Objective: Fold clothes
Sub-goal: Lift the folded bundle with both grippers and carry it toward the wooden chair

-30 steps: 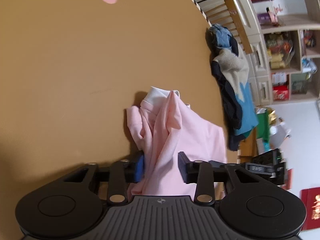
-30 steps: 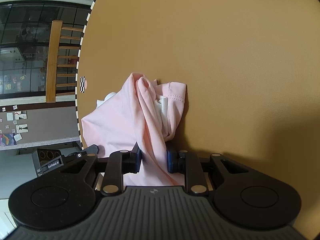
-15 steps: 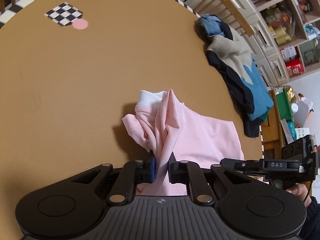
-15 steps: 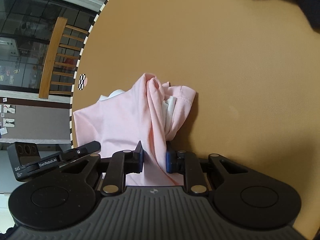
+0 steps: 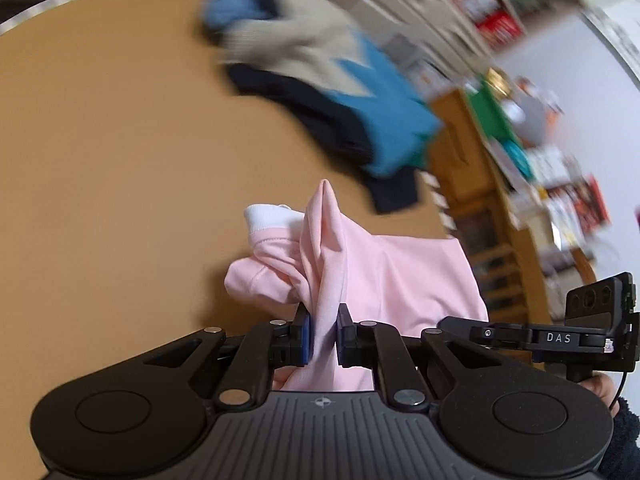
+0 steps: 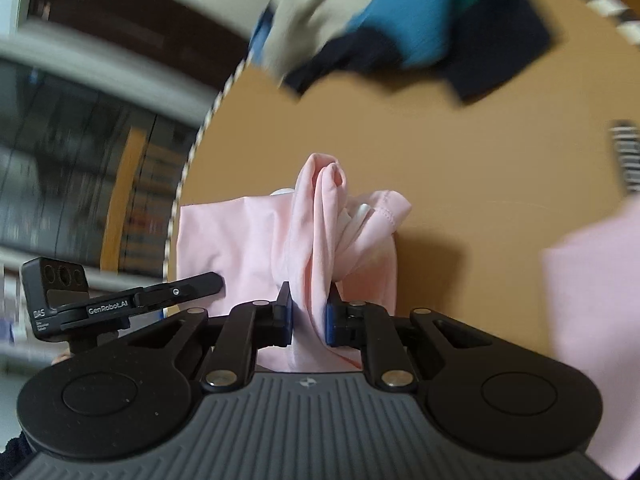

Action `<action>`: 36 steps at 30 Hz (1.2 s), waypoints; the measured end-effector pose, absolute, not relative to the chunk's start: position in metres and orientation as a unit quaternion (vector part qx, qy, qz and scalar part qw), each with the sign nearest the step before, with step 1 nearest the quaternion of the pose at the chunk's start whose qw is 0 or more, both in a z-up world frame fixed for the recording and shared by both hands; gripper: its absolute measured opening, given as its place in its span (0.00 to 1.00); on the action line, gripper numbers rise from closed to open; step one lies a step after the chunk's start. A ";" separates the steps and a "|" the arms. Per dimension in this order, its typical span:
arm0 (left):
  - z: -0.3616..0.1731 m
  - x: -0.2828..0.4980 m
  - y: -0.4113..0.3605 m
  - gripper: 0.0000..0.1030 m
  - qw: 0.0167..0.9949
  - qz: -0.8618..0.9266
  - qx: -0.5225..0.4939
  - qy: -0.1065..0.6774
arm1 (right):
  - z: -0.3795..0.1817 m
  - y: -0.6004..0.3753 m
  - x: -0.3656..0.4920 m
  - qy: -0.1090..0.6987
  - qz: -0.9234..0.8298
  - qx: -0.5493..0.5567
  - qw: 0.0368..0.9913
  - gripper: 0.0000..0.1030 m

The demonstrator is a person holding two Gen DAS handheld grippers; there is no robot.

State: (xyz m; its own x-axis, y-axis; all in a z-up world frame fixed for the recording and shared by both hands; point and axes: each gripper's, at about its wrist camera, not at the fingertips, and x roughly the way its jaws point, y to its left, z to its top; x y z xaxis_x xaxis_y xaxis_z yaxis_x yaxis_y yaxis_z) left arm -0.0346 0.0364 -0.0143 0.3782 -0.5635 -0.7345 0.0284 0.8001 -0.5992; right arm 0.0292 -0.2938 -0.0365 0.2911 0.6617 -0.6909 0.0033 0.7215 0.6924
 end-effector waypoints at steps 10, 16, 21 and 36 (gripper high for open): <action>0.063 0.045 -0.145 0.13 0.734 -0.417 -0.121 0.522 | 0.047 -0.427 -0.092 0.413 0.040 0.395 0.820 0.14; 0.005 0.068 -0.237 0.13 0.661 -0.480 -0.042 0.575 | 0.008 -0.446 -0.162 0.354 -0.058 0.431 0.828 0.14; -0.064 0.065 -0.281 0.13 0.634 -0.461 0.040 0.620 | -0.097 -0.432 -0.197 0.351 -0.117 0.533 0.761 0.12; -0.060 0.062 -0.304 0.27 0.644 -0.460 0.138 0.596 | -0.128 -0.419 -0.203 0.321 -0.165 0.564 0.743 0.09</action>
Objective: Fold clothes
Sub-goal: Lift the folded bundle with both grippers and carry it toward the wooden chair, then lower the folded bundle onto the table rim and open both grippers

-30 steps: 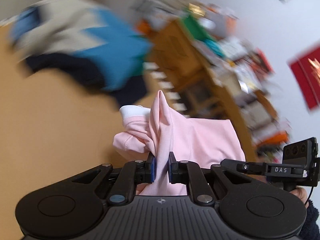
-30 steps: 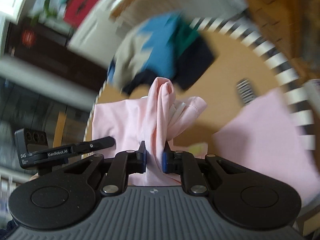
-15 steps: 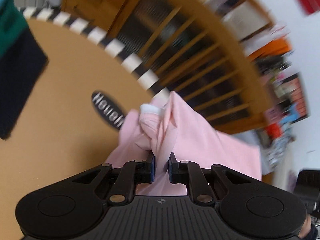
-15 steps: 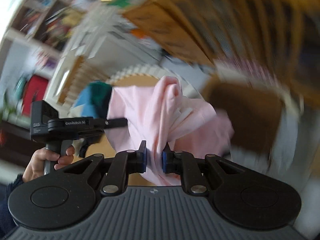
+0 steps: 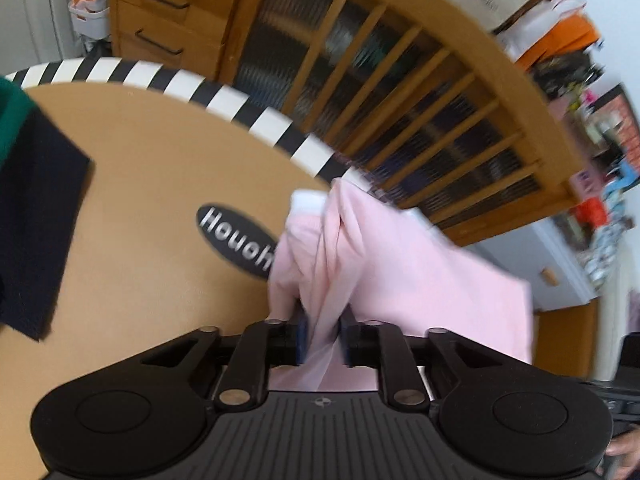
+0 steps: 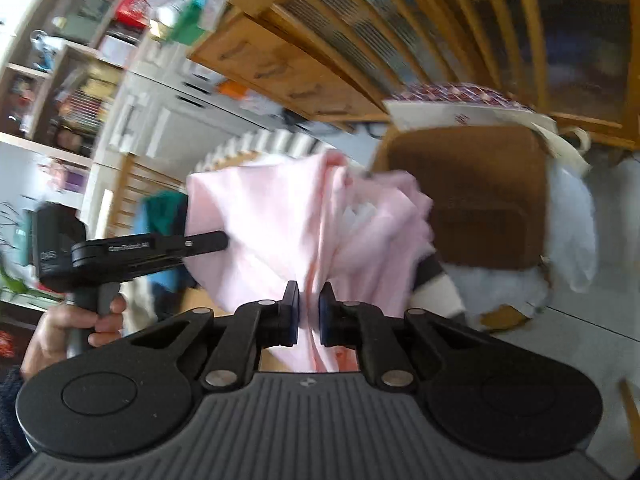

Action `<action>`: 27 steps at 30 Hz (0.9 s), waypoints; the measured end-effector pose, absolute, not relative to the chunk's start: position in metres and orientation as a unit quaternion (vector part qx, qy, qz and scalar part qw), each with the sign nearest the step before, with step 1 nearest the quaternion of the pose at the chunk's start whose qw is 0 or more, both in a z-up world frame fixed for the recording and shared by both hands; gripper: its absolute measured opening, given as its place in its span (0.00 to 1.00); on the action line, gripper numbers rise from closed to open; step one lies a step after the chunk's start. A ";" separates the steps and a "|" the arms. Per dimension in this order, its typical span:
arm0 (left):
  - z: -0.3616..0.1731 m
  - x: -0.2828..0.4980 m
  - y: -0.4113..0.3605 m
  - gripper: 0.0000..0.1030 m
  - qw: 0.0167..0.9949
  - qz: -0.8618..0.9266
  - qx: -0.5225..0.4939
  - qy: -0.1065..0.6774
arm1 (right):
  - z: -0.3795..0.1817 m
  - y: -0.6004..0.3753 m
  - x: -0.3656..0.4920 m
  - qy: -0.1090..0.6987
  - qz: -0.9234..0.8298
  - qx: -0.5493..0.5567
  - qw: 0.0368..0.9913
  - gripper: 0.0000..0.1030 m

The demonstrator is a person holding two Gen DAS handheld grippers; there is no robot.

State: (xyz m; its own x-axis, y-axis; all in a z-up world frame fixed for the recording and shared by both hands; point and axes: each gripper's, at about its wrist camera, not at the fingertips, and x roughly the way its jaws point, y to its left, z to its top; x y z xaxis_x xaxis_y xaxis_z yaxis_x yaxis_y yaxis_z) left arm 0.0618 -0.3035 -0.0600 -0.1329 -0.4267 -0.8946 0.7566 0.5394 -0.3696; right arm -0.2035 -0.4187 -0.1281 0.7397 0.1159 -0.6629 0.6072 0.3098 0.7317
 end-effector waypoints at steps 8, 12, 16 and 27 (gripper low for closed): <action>-0.022 0.075 -0.269 0.60 0.720 -0.406 0.141 0.544 | -0.106 -0.413 -0.218 0.334 -0.199 0.517 0.762 0.13; 0.028 0.047 -0.257 0.58 0.779 -0.435 0.174 0.417 | -0.054 -0.409 -0.218 0.307 -0.232 0.397 0.833 0.13; 0.014 0.014 -0.286 0.57 0.747 -0.508 0.115 0.414 | -0.048 -0.415 -0.173 0.289 -0.202 0.360 0.864 0.13; -0.055 -0.011 -0.310 0.50 0.772 -0.453 0.163 0.416 | -0.102 -0.420 -0.156 0.344 -0.244 0.355 0.834 0.10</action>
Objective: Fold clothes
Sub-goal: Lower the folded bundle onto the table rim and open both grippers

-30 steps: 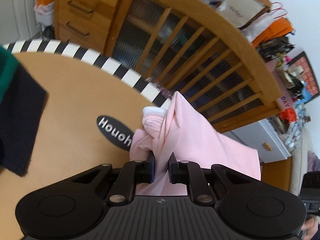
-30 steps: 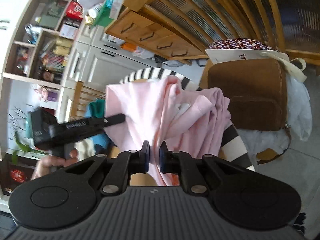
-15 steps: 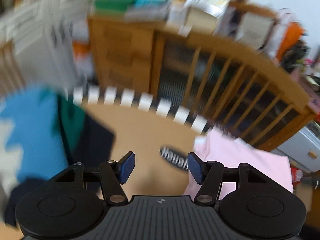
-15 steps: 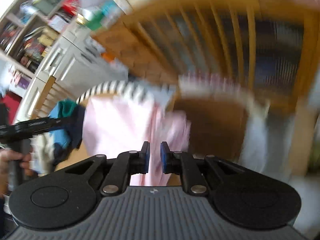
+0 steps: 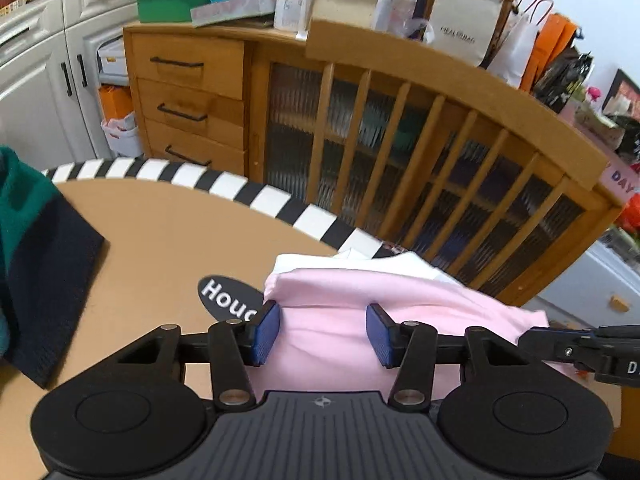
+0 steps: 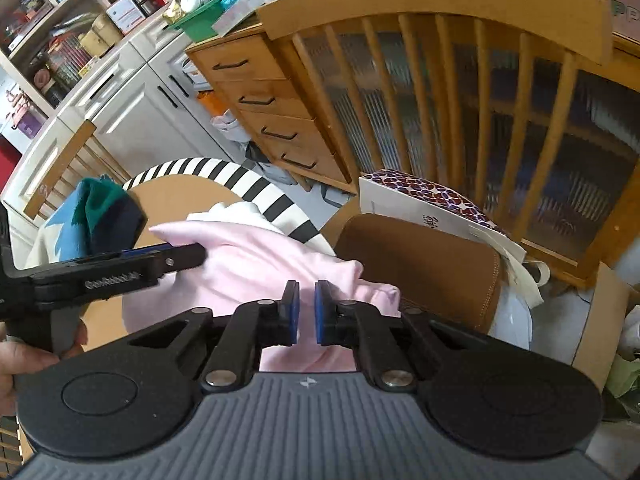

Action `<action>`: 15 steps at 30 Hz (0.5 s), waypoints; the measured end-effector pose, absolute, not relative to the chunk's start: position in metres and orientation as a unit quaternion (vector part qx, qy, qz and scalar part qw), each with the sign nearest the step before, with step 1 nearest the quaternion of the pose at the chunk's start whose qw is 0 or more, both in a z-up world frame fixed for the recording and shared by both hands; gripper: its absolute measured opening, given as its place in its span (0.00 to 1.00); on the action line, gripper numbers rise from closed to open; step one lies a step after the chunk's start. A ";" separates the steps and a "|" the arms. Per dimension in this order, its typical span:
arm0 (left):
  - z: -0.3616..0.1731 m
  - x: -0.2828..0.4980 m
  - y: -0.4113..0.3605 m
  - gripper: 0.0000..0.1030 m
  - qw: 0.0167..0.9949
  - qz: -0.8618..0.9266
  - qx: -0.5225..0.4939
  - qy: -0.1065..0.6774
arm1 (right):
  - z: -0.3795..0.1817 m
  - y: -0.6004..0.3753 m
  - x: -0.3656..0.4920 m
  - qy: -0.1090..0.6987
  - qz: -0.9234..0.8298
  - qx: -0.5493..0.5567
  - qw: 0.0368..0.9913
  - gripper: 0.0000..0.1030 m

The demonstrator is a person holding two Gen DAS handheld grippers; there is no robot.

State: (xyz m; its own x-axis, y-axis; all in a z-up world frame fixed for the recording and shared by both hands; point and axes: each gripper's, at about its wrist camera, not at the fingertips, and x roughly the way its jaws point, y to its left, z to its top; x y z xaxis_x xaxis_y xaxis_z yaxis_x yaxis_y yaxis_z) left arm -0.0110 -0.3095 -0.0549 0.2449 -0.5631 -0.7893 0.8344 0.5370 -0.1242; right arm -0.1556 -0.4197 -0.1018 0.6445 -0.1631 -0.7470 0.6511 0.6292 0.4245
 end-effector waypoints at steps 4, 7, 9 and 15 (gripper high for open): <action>-0.022 -0.020 -0.278 0.69 0.777 -0.467 0.158 0.391 | -0.065 -0.390 -0.172 0.317 -0.198 0.318 0.871 0.15; -0.027 -0.033 -0.260 0.69 0.758 -0.486 0.178 0.397 | -0.063 -0.358 -0.162 0.339 -0.157 0.269 0.888 0.16; -0.045 -0.040 -0.260 0.64 0.753 -0.479 0.201 0.404 | -0.075 -0.344 -0.154 0.368 -0.164 0.228 0.886 0.16; -0.076 -0.029 -0.247 0.68 0.753 -0.453 0.146 0.454 | -0.097 -0.341 -0.152 0.383 -0.180 0.238 0.874 0.12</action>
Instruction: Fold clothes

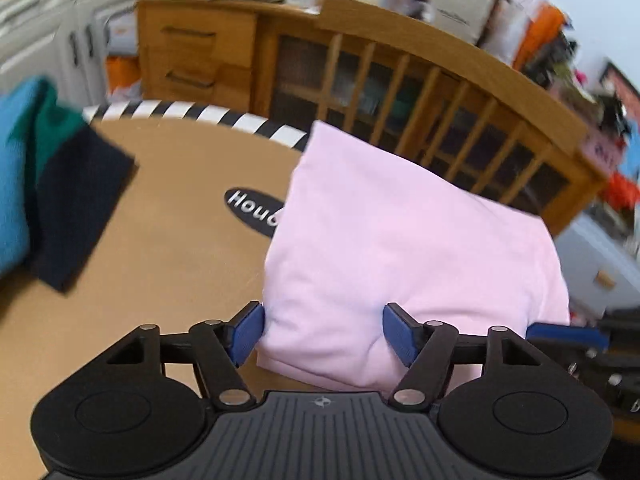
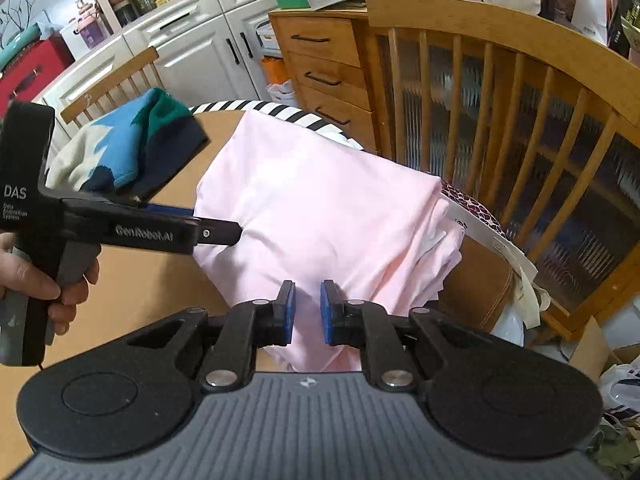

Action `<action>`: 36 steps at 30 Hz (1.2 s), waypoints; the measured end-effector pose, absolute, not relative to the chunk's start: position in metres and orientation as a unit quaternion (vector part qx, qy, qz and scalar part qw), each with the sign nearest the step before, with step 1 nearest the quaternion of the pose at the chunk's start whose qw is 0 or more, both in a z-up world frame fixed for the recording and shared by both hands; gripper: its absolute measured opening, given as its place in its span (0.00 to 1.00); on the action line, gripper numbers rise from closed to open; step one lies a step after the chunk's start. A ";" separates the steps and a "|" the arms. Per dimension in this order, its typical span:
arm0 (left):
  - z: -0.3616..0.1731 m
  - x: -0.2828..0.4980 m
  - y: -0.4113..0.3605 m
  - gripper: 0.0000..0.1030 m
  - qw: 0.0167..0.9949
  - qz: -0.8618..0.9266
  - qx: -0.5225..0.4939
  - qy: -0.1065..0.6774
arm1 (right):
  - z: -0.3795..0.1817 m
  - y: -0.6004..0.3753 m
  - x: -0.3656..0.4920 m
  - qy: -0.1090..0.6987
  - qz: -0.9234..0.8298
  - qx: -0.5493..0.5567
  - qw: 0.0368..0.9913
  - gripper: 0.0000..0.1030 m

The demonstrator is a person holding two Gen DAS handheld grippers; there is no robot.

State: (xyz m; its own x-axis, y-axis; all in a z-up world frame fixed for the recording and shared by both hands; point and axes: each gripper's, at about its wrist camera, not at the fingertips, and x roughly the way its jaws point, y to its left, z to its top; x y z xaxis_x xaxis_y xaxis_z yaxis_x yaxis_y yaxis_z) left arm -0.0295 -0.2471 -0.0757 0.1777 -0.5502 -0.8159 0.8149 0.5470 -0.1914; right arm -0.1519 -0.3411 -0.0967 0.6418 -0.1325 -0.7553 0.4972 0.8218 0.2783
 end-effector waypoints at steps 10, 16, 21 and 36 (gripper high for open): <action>-0.010 -0.082 -0.222 0.87 0.765 -0.430 0.224 0.424 | -0.042 -0.308 -0.193 0.332 -0.194 0.273 0.882 0.48; -0.008 -0.115 -0.199 1.00 0.747 -0.466 0.207 0.427 | -0.045 -0.253 -0.222 0.353 -0.186 0.268 0.877 0.72; -0.022 -0.128 -0.192 1.00 0.737 -0.468 0.227 0.431 | -0.060 -0.222 -0.226 0.385 -0.188 0.274 0.861 0.77; -0.025 -0.134 -0.190 0.99 0.739 -0.474 0.218 0.426 | -0.061 -0.209 -0.231 0.386 -0.205 0.282 0.854 0.81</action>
